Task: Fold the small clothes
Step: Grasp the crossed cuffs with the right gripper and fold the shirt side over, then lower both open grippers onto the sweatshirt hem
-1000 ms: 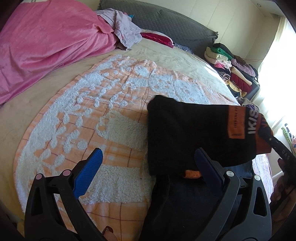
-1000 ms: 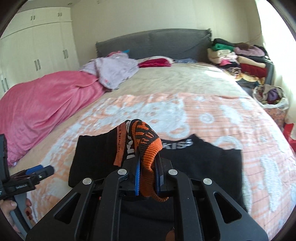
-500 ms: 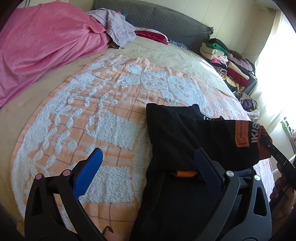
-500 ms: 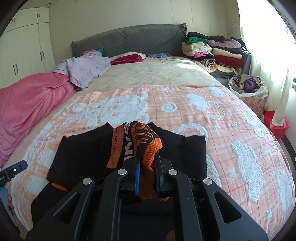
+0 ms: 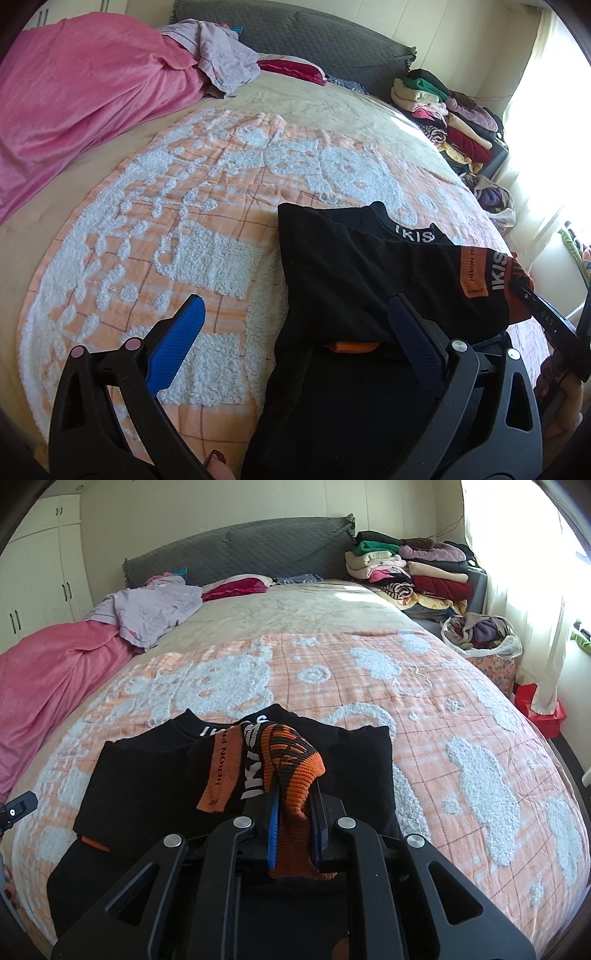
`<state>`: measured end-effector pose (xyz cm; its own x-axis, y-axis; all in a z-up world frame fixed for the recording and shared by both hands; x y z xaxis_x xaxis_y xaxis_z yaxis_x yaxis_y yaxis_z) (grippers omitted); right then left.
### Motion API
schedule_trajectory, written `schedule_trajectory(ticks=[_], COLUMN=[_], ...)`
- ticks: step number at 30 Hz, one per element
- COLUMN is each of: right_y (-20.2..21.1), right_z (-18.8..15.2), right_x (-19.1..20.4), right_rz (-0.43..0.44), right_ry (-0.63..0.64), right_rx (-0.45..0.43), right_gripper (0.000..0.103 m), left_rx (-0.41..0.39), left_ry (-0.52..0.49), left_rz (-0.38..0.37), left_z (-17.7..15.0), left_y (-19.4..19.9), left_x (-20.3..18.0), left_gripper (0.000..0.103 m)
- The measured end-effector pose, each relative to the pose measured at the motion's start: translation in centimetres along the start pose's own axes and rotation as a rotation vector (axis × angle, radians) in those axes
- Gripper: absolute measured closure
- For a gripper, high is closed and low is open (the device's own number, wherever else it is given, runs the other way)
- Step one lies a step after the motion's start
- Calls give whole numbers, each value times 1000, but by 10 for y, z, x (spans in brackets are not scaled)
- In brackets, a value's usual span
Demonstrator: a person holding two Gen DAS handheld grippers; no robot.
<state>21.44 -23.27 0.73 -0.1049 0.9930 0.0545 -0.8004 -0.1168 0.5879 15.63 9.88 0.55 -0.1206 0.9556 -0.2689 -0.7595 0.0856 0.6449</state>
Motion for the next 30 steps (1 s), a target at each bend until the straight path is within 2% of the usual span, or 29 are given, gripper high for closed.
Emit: schedule_trajectory(ticks=[1,4,10,20,22,27,29,30], right_y=[-1,-1,-1,1,0,-2,-3,-3], right_z=[-1,-3,-10,-19,-19,-17,-16,-16], right_x=[-2,-8,-24,-34,-26,1,16,23], right_rz=[-12,-37,-60,-64,-36,37,66,77], right_ry=[-3,-16,-49,-70,-49,3,38,56], right_rx=[1,4,16,37,41,49,55,57], right_gripper=[84,82,72,69,69,69,69,69], left_rx=[0,2,5,24,40,83,116,142], left_ry=[-1,-6,-23,-109,-137,-175,-188,-201], left_rz=[-1,-1,-6,-49,-68,-117,-113,-102], left_z=[0,0,1,6,6,2,-4,-9], left_y=[0,-2,-7,-27,-35,-52,-63,-70], left_x=[-1,-3,-10,-46,-57,-77,-79,-79], left_gripper=[10,10,10,10,17,52,60,61])
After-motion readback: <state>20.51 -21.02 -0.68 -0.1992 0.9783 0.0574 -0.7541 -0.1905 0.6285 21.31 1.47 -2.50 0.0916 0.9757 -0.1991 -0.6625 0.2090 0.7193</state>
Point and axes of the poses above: each gripper's, at about its wrist camera, not at the fingertips, and y roughly against the way its jaws point, x to its left, z to its top, the point moved 3 cm from there along -y, roughly the way its jaws point, and after that the axes turned 6 degrees about -x, right-handed, at the moved point
